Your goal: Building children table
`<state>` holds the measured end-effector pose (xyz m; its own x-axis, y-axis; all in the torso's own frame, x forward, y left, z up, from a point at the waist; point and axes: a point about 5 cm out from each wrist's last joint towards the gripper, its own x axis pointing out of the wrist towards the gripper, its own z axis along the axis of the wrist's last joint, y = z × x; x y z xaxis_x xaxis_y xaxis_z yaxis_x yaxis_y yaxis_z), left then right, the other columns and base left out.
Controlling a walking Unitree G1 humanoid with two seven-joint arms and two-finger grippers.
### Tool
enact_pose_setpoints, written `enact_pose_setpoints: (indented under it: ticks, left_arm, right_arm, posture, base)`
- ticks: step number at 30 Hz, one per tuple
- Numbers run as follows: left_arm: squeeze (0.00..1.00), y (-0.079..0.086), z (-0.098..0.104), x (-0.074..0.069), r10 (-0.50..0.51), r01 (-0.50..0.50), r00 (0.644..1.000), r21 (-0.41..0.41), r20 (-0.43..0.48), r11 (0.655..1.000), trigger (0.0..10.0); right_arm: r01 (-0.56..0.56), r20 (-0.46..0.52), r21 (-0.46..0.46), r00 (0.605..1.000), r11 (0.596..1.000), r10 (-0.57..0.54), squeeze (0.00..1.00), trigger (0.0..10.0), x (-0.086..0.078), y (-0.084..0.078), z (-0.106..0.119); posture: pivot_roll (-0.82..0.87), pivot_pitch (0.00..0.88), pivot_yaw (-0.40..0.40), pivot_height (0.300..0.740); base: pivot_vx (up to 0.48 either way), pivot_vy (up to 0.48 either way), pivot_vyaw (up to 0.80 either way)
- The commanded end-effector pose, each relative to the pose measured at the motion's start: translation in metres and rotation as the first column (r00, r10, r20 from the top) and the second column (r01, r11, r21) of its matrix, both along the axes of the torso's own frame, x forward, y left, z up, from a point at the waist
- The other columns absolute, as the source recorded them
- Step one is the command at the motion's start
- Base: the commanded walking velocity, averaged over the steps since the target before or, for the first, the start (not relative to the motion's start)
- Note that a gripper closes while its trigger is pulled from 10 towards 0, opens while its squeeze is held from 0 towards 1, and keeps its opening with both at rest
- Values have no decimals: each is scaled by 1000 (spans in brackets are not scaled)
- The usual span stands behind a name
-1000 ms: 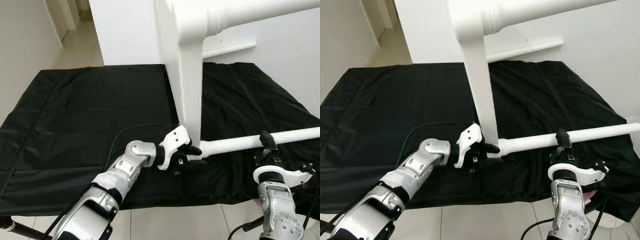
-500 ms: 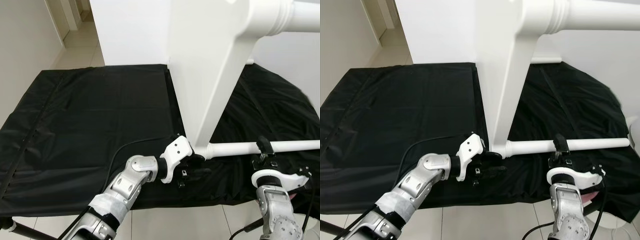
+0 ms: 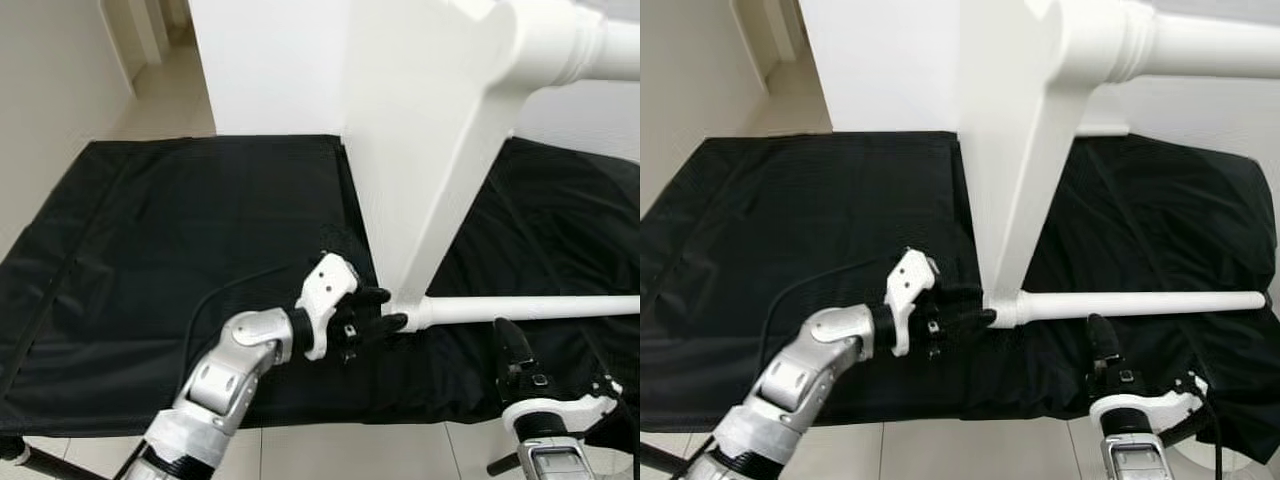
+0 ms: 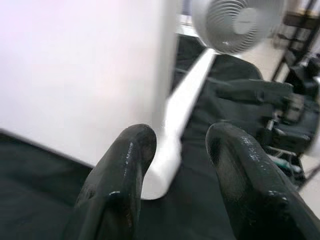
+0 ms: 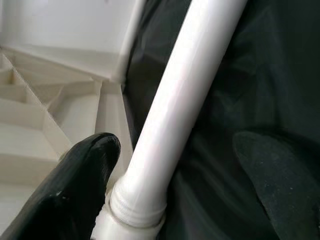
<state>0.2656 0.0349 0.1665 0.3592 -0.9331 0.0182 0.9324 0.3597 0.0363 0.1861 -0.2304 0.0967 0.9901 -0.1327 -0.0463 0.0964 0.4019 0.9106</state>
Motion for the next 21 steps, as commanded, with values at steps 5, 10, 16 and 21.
enact_pose_setpoints:
  ticks: [5, 10, 16, 21]
  left_arm:
    - [0, 13, 6, -7, 56, -56, 998, 4, -13, 998, 10000]
    - [0, 15, 10, -10, 78, -78, 997, -5, -18, 997, 10000]
    - [0, 15, 11, -12, 87, -87, 996, -3, -31, 996, 10000]
    - [0, 16, 11, -13, 88, -88, 995, 3, -42, 996, 10000]
  right_arm:
    - [-61, 36, -18, 997, 998, 61, 0, 10000, 6, 17, 17]
    - [-104, 103, -91, 988, 990, 113, 0, 10000, 13, 24, 37]
    - [-103, 123, -100, 986, 990, 115, 0, 10000, 12, 26, 41]
    - [-67, 135, -135, 987, 989, 85, 0, 10000, 13, 18, 48]
  posture:
    - [-59, 15, -6, 740]
    - [-55, 10, -15, 740]
    - [-55, 7, -14, 740]
    - [-60, 0, -8, 740]
  base:
    - [0, 0, 0]
    - [0, 0, 0]
    - [0, 0, 0]
    - [0, 0, 0]
